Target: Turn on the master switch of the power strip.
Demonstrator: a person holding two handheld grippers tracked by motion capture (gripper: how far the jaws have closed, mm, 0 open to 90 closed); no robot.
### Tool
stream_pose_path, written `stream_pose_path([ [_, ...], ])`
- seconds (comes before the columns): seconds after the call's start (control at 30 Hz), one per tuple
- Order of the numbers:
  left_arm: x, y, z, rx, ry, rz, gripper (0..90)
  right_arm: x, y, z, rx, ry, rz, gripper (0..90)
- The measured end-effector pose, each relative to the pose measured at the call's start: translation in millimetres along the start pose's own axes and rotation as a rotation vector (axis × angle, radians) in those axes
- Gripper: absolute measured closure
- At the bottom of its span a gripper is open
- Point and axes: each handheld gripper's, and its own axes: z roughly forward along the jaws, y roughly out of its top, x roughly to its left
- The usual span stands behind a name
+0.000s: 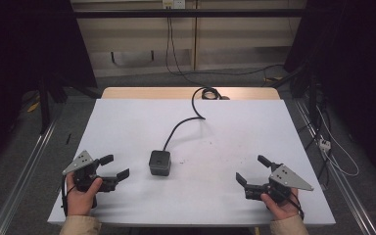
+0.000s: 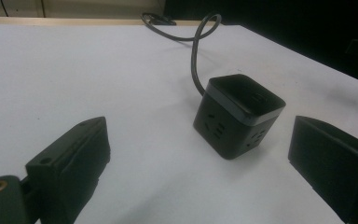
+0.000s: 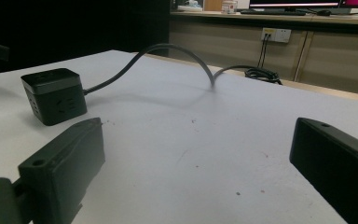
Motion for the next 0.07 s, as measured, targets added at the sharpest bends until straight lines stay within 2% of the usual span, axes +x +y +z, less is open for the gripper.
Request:
stream_pose_path([
  [0.07, -0.3, 0.0, 0.6, 0.002, 0.003, -0.001, 5.5, -0.1, 0.0, 0.3, 0.001, 0.001, 0.000, 2.9],
])
